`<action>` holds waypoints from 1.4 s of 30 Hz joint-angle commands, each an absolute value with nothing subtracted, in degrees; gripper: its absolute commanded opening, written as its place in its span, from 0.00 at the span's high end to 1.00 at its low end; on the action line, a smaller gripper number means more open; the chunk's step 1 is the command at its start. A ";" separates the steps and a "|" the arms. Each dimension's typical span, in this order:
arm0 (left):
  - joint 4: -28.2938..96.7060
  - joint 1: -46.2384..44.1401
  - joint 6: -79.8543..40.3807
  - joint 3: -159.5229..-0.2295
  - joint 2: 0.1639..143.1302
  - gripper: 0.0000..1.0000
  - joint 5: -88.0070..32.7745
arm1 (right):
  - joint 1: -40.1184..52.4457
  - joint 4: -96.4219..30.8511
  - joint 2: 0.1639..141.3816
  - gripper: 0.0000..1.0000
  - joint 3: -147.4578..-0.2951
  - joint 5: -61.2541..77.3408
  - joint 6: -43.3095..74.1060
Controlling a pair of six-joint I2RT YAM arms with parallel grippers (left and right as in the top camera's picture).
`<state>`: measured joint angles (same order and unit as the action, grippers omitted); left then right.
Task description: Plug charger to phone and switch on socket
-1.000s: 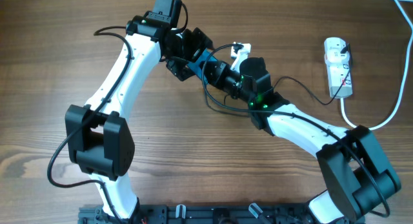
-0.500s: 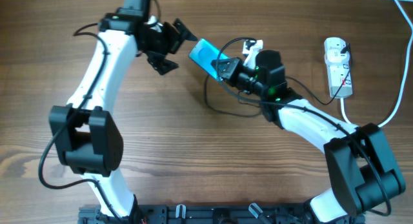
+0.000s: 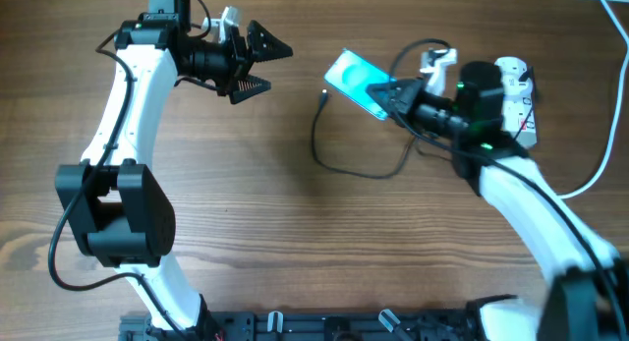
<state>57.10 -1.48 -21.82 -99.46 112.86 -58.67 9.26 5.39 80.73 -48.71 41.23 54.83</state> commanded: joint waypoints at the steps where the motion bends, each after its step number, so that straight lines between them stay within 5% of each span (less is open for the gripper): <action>1: 58.46 -1.54 -19.22 -100.51 111.53 0.00 -61.06 | 7.16 -5.43 69.73 0.96 -49.60 33.47 46.11; 11: 59.90 -1.67 -18.17 -100.51 111.53 0.00 -62.50 | 5.65 -8.84 59.61 0.96 -46.76 34.72 49.10; 20: 59.77 -2.74 -18.46 -100.51 111.53 0.00 -72.69 | 13.96 18.09 62.61 0.96 -37.58 16.12 80.64; 28: 53.56 -2.90 -24.93 -100.51 111.53 0.00 -73.08 | 30.74 38.41 75.37 0.96 -37.58 -8.51 85.97; 42: 46.06 -3.55 -34.09 -100.51 111.53 0.05 -67.79 | 33.95 56.93 88.73 0.96 -37.82 -11.46 88.51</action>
<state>46.61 -2.76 -30.04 -99.50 112.86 -71.40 33.61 55.61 88.31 -37.19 -9.76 87.83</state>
